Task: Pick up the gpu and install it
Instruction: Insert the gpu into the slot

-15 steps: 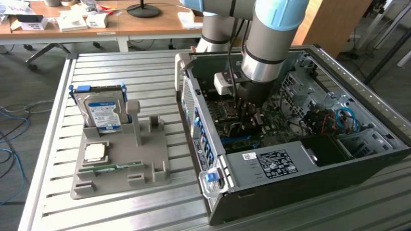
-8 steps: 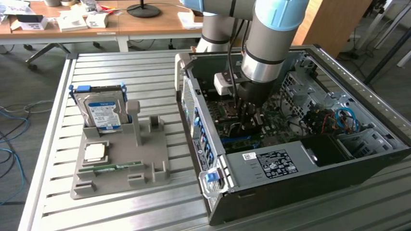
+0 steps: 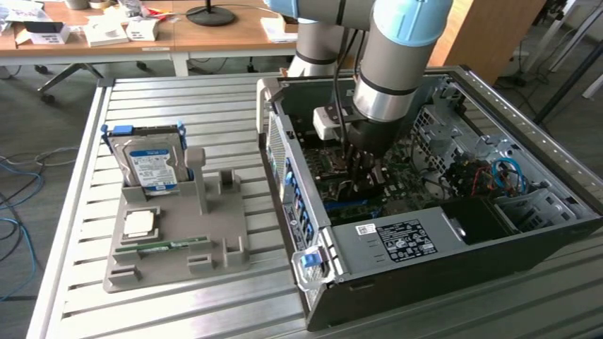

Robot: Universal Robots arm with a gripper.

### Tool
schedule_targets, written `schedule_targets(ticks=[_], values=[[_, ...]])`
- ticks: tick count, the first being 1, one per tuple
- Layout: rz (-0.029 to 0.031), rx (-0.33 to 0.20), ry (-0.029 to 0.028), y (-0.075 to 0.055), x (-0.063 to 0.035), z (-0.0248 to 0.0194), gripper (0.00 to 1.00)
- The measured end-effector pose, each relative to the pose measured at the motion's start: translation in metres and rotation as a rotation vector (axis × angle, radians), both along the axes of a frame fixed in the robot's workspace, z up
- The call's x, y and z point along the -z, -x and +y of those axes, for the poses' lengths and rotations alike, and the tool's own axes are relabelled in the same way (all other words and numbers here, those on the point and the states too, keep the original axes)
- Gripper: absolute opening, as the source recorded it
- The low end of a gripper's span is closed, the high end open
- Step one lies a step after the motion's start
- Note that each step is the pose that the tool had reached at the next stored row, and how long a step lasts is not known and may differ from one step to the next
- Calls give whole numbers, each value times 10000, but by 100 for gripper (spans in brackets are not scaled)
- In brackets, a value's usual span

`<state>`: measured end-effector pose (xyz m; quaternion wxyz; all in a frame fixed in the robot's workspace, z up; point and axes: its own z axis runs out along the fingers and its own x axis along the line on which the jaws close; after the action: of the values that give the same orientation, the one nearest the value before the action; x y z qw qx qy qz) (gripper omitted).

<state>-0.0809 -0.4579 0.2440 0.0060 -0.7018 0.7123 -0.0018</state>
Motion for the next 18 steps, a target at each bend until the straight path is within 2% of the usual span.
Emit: schedule_targets(ticks=[1, 2, 10, 13, 18], values=[[-6, -1, 2, -1, 0, 0, 27], [-5, -3, 4, -3, -2, 0, 33], [-4, -8, 6, -5, -20, 0, 33], [-5, -8, 6, -5, -68, -1, 33], [-14, -9, 0, -5, -204, 0, 33]])
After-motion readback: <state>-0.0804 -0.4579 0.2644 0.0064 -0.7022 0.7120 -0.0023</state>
